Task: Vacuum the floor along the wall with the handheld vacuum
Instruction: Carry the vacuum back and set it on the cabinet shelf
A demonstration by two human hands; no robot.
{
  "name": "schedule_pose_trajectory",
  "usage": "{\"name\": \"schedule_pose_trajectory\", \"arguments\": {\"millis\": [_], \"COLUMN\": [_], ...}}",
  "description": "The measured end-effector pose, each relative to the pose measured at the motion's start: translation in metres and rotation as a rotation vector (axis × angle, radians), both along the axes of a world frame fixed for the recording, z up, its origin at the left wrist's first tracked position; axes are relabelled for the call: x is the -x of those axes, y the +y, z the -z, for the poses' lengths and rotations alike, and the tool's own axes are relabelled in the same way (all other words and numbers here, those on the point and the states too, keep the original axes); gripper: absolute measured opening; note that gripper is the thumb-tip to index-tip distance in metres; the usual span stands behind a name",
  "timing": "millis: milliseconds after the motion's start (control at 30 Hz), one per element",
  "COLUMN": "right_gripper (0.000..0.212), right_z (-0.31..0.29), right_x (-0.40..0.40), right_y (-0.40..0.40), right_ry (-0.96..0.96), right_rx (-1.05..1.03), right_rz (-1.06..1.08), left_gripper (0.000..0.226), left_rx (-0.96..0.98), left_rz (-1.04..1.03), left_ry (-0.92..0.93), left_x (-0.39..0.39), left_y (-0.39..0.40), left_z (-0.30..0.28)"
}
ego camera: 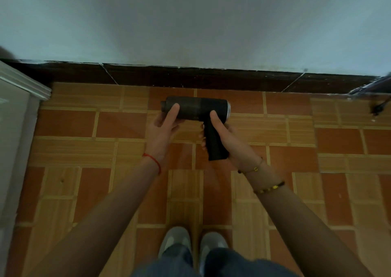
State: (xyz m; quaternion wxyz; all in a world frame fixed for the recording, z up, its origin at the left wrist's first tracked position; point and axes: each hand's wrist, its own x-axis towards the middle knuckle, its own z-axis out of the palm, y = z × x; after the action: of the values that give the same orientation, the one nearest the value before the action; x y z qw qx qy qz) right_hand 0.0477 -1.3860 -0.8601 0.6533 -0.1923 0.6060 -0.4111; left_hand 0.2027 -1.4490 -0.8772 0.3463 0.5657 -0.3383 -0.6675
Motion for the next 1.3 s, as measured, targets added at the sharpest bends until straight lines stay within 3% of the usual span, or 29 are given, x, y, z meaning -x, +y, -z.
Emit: {"name": "schedule_pose_trajectory", "arguments": {"millis": [100,267,433,600,767,967,1300], "right_gripper": [0.046,0.052,0.046,0.047,0.047,0.045,0.045], "right_z": [-0.062,-0.191,-0.353,-0.520,-0.649,-0.744,-0.804], "right_x": [-0.002,-0.009,-0.025,-0.039,-0.047,-0.056,-0.059], "right_y": [0.000,0.011,0.024,0.050,0.084,0.112,0.142], "right_ry": [-0.005,0.000,0.034,0.046,0.087,0.094,0.131], "right_rx": [-0.006,-0.028,-0.037,-0.010,0.007,-0.004,0.051], "right_rz": [0.003,-0.019,-0.016,-0.042,-0.037,-0.026,-0.088], "left_gripper": [0.048,0.033,0.044,0.007,0.030,0.009,0.037], "left_rx": [0.006,0.006,0.059,0.106,0.125,0.137,0.132], "left_rz": [0.010,-0.003,-0.034,-0.053,-0.015,-0.057,-0.121], "left_ry": [-0.002,-0.041,-0.075,-0.102,-0.099,-0.123,-0.058], "left_x": [-0.003,-0.013,-0.026,-0.040,-0.055,-0.062,-0.068], "left_y": [0.004,0.016,0.035,0.062,0.097,0.129,0.166], "left_z": [-0.062,-0.193,-0.349,-0.512,-0.638,-0.732,-0.787]}}
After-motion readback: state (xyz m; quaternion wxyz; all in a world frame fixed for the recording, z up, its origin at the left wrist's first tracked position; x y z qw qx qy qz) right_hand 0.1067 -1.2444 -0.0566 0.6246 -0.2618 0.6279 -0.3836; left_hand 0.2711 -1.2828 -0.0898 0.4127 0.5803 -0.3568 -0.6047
